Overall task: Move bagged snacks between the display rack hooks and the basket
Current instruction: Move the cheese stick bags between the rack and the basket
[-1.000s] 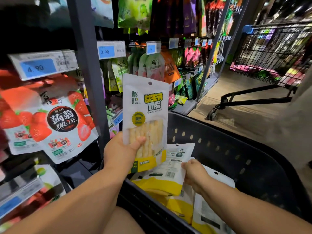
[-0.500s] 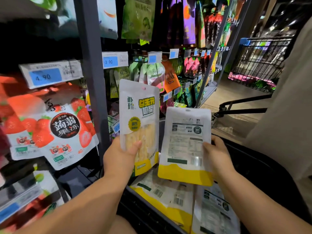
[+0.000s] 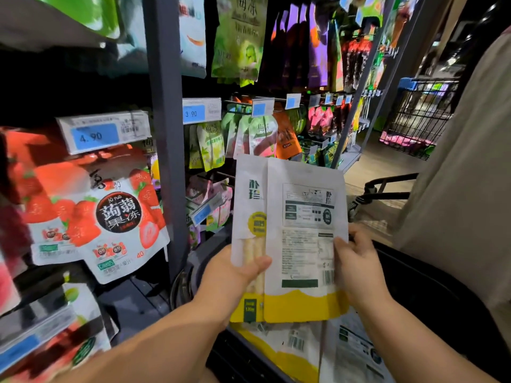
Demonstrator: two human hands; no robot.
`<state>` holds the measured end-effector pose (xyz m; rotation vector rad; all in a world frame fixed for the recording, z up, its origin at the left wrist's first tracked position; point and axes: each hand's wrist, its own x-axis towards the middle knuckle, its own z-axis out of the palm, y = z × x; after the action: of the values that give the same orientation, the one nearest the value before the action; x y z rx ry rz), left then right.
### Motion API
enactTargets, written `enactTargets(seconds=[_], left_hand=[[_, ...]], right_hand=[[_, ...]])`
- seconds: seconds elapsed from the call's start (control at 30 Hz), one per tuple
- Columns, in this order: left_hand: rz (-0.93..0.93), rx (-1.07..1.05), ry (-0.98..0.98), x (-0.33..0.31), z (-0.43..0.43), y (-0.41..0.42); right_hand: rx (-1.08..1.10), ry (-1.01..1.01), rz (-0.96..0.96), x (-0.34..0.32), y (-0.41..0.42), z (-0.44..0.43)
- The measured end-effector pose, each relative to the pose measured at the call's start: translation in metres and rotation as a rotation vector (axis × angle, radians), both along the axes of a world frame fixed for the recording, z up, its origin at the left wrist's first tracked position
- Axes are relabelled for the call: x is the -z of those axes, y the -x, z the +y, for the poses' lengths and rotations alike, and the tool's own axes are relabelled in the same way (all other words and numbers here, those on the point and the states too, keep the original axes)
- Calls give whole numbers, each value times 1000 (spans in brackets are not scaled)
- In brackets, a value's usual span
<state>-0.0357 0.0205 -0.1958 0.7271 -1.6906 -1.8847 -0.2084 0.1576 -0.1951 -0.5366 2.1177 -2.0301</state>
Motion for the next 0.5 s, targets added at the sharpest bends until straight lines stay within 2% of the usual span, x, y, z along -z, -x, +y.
enactTargets(seconds=[0.27,0.37,0.5], left_hand=[[100,-3,-174,-2,3,0],[105,-14,-206,-1,4,2],[130,-48,-238,-1,4,3]], right_hand=[[52,-137,200,0,-10,2],[-8,-333,315,0,-20,1],[-35,-723,455,-4,-37,-2]])
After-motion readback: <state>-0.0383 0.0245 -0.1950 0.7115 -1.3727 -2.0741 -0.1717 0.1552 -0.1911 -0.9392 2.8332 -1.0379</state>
